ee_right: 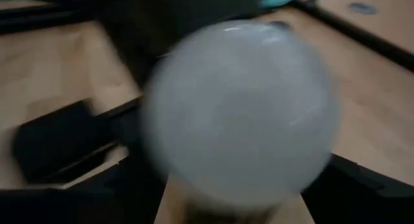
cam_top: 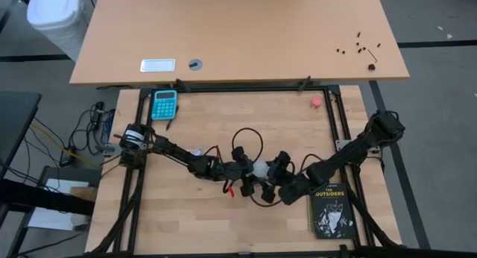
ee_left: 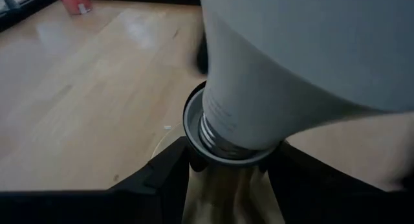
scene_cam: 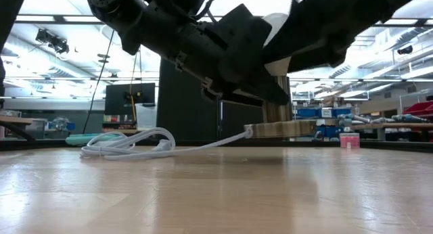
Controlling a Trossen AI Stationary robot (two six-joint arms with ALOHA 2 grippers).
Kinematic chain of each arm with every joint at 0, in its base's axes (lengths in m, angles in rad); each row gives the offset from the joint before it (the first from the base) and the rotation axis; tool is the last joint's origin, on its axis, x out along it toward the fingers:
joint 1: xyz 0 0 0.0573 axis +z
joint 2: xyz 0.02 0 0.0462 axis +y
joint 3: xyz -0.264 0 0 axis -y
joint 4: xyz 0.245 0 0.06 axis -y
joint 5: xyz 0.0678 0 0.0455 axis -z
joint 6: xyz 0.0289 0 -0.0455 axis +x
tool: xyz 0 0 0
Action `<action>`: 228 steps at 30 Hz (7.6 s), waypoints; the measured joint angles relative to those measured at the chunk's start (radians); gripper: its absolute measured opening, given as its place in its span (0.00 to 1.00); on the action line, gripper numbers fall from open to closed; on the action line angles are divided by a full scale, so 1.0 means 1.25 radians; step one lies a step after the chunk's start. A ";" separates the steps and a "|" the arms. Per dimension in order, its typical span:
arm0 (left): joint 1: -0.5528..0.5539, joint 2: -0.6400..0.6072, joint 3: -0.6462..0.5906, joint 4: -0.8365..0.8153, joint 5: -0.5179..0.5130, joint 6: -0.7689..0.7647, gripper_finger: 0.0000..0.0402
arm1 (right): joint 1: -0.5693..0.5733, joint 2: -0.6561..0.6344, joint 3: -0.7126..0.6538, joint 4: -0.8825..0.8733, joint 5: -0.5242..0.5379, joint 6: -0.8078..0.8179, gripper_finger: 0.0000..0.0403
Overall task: Screw lightbulb
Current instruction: Insert the lightbulb into the lamp
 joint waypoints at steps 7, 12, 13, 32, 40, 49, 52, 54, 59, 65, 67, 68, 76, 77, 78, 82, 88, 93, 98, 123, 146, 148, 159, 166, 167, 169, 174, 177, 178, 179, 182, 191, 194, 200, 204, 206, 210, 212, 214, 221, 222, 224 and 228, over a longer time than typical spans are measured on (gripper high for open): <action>0.001 0.000 0.000 -0.001 0.014 0.016 0.48 | -0.024 -0.038 0.000 -0.016 -0.078 -0.053 0.79; 0.001 0.000 0.000 -0.003 0.052 0.020 0.48 | -0.046 -0.039 0.000 -0.024 -0.085 -0.075 0.79; 0.001 0.000 0.000 -0.002 0.057 0.020 0.48 | -0.050 -0.039 0.000 -0.022 -0.086 -0.080 0.79; -0.001 0.000 0.000 -0.028 0.105 0.065 0.48 | -0.081 -0.051 0.000 -0.016 -0.171 -0.090 0.79; -0.001 0.000 0.000 -0.027 0.105 0.064 0.48 | -0.064 -0.076 0.000 -0.064 -0.152 -0.084 0.79; -0.001 0.000 0.000 -0.020 0.106 0.061 0.48 | -0.058 -0.075 0.000 -0.073 -0.157 -0.080 0.79; -0.001 0.000 0.000 -0.020 0.105 0.060 0.48 | -0.049 -0.075 0.000 -0.084 -0.159 -0.066 0.79; -0.001 0.000 0.000 -0.020 0.105 0.060 0.48 | -0.042 -0.074 0.000 -0.085 -0.159 -0.060 0.79; -0.001 0.000 0.000 -0.019 0.106 0.059 0.48 | -0.033 -0.074 0.000 -0.129 -0.157 -0.026 0.79; -0.001 0.000 0.000 -0.020 0.107 0.058 0.48 | -0.033 -0.074 0.000 -0.148 -0.158 -0.017 0.79; -0.001 0.000 0.000 -0.020 0.121 0.058 0.48 | -0.033 -0.074 0.000 -0.148 -0.170 -0.022 0.79; -0.001 0.000 0.000 -0.020 0.125 0.059 0.48 | -0.033 -0.074 0.000 -0.148 -0.182 -0.032 0.79; -0.001 0.000 0.000 -0.024 0.201 0.107 0.48 | -0.028 -0.074 0.000 -0.131 -0.230 -0.151 0.77; -0.001 0.000 0.000 -0.027 0.210 0.111 0.48 | -0.029 -0.074 0.000 -0.126 -0.247 -0.162 0.77; -0.001 0.000 0.000 -0.029 0.222 0.118 0.48 | -0.035 -0.074 0.000 -0.122 -0.264 -0.172 0.77; -0.001 0.001 0.000 -0.032 0.250 0.132 0.48 | -0.067 -0.074 0.000 -0.121 -0.344 -0.176 0.77; 0.000 0.001 0.000 -0.061 0.272 0.132 0.48 | -0.097 -0.072 0.032 -0.181 -0.390 -0.150 0.77; 0.000 0.001 0.000 -0.075 0.280 0.130 0.48 | -0.093 -0.060 0.123 -0.317 -0.398 -0.147 0.77; 0.001 0.001 0.001 -0.070 0.280 0.128 0.48 | -0.093 -0.028 0.180 -0.377 -0.421 -0.143 0.77; 0.001 0.001 0.001 -0.084 0.286 0.085 0.48 | -0.117 0.093 0.313 -0.470 -0.459 -0.146 0.77; 0.006 0.001 0.000 -0.084 0.294 0.085 0.48 | -0.135 0.203 0.464 -0.622 -0.473 -0.201 0.77; 0.006 0.001 0.000 -0.083 0.294 0.085 0.48 | -0.135 0.204 0.464 -0.614 -0.473 -0.201 0.77; 0.006 0.001 0.000 -0.085 0.293 0.085 0.48 | -0.139 0.207 0.464 -0.623 -0.478 -0.209 0.76; 0.006 0.001 0.000 -0.085 0.293 0.085 0.48 | -0.139 0.207 0.464 -0.624 -0.477 -0.209 0.76; 0.006 0.001 0.000 -0.085 0.293 0.085 0.48 | -0.139 0.207 0.464 -0.624 -0.477 -0.209 0.76; 0.006 0.001 0.000 -0.085 0.293 0.085 0.48 | -0.139 0.208 0.464 -0.624 -0.476 -0.210 0.76; 0.006 0.001 0.000 -0.085 0.293 0.085 0.48 | -0.139 0.208 0.464 -0.624 -0.476 -0.215 0.76; 0.006 0.001 0.000 -0.085 0.293 0.085 0.48 | -0.139 0.208 0.463 -0.624 -0.476 -0.215 0.75; 0.006 0.001 0.000 -0.085 0.293 0.085 0.48 | -0.139 0.208 0.463 -0.624 -0.475 -0.215 0.75; 0.006 0.001 0.000 -0.085 0.293 0.085 0.48 | -0.139 0.208 0.463 -0.624 -0.472 -0.216 0.73; 0.006 0.001 0.000 -0.085 0.293 0.085 0.48 | -0.139 0.208 0.463 -0.624 -0.470 -0.216 0.67; 0.006 0.001 0.000 -0.085 0.293 0.085 0.48 | -0.139 0.208 0.463 -0.622 -0.471 -0.217 0.64; 0.006 0.001 0.000 -0.085 0.294 0.085 0.48 | -0.139 0.208 0.463 -0.623 -0.471 -0.214 0.66; 0.005 0.001 0.000 -0.085 0.287 0.085 0.48 | -0.139 0.208 0.463 -0.624 -0.471 -0.180 0.63; 0.005 0.001 0.000 -0.085 0.255 0.078 0.48 | -0.143 0.208 0.462 -0.627 -0.471 -0.137 0.65; 0.004 0.001 0.000 -0.086 0.231 0.066 0.48 | -0.148 0.208 0.462 -0.631 -0.468 -0.105 0.66; 0.004 0.001 0.000 -0.086 0.195 0.052 0.48 | -0.158 0.208 0.462 -0.635 -0.461 -0.044 0.65; 0.004 0.001 0.000 -0.086 0.177 0.040 0.48 | -0.162 0.208 0.462 -0.636 -0.458 -0.017 0.65; 0.004 0.001 0.000 -0.086 0.160 0.027 0.48 | -0.165 0.209 0.461 -0.639 -0.447 0.019 0.64; 0.004 0.001 0.000 -0.085 0.119 -0.009 0.48 | -0.167 0.209 0.461 -0.652 -0.409 0.163 0.66; 0.005 0.001 0.000 -0.086 0.112 -0.017 0.48 | -0.167 0.209 0.461 -0.654 -0.404 0.182 0.66; 0.006 0.001 0.000 -0.086 0.100 -0.023 0.48 | -0.167 0.209 0.461 -0.659 -0.392 0.220 0.66; 0.005 0.001 0.000 -0.086 0.097 -0.024 0.48 | -0.172 0.209 0.461 -0.656 -0.387 0.269 0.66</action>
